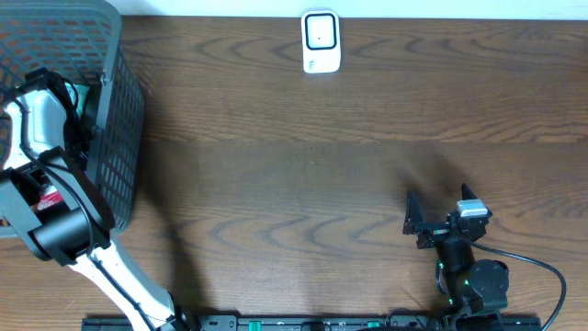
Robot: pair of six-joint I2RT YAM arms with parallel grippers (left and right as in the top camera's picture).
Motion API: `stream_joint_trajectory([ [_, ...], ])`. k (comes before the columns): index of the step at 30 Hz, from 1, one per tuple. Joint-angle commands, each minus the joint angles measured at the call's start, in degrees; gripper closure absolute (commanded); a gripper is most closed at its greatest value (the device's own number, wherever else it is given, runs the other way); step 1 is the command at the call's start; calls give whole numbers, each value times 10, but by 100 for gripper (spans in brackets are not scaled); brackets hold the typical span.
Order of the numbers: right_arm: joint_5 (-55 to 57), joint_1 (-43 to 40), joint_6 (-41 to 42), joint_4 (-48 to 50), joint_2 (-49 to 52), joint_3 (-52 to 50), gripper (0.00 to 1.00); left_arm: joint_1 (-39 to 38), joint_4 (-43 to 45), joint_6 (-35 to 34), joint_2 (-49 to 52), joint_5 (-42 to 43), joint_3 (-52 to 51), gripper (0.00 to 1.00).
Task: Scan the item barcode
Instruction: 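Grasp the purple-pink pack with the left gripper and lift it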
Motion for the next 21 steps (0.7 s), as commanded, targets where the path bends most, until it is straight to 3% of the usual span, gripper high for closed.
stream_joint_trajectory([
  [1,-1,1,-3,-2,-2,-2,1,-1,-9,-1,-47,57,10,93],
  [8,-1,1,-3,-2,-2,-2,1,-1,62,-1,-220,207,10,93],
  [17,-1,1,-3,-2,-2,-2,1,-1,147,-51,-397,285,10,93],
  [21,-1,1,-3,-2,-2,-2,1,-14,185,-51,-457,451,10,93],
])
